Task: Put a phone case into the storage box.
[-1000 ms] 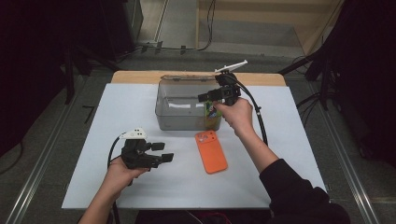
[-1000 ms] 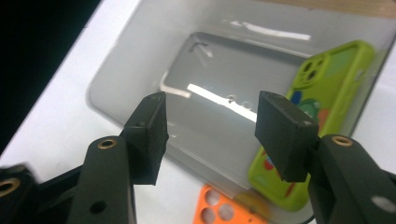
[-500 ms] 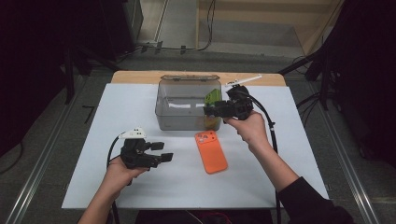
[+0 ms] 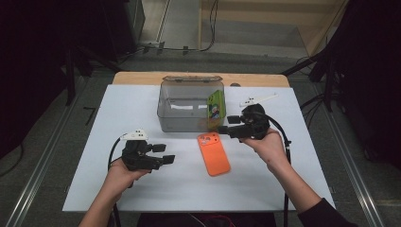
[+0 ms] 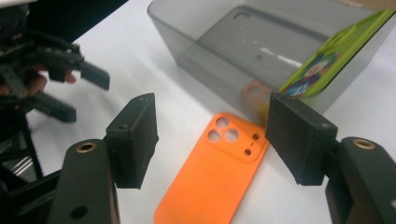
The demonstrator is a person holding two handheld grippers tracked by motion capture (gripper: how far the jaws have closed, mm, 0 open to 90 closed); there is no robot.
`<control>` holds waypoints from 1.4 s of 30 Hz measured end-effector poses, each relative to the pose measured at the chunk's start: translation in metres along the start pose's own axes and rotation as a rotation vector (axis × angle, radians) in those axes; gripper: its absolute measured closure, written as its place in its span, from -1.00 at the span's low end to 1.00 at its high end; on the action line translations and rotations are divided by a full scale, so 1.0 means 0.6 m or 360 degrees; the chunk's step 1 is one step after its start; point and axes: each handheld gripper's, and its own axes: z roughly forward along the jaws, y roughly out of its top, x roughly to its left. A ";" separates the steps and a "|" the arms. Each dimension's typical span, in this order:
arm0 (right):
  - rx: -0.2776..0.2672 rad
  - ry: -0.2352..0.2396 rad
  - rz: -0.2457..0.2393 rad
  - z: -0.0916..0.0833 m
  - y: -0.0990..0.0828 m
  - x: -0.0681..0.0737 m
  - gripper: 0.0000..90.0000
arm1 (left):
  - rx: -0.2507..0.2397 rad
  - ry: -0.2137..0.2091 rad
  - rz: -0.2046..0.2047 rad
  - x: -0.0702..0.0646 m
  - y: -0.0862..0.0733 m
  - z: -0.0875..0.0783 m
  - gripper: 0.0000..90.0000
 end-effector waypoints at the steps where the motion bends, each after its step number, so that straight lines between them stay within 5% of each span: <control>1: 0.0002 0.0010 -0.0001 0.000 -0.006 0.000 -0.29 | 0.0000 -0.0002 -0.0002 0.000 0.000 0.000 -0.26; 22: -0.0024 0.0119 -0.0061 0.010 -0.107 -0.011 -0.37 | 0.0009 -0.0013 0.0003 0.006 -0.008 0.001 -0.30; 31: -0.0067 0.0113 -0.0050 0.007 -0.142 -0.008 -0.41 | 0.0020 -0.0007 0.0006 0.011 -0.015 0.001 -0.31; 42: -0.0090 0.0000 -0.0001 0.014 -0.163 0.005 -0.51 | 0.0020 0.0003 -0.0006 0.017 -0.021 0.005 -0.31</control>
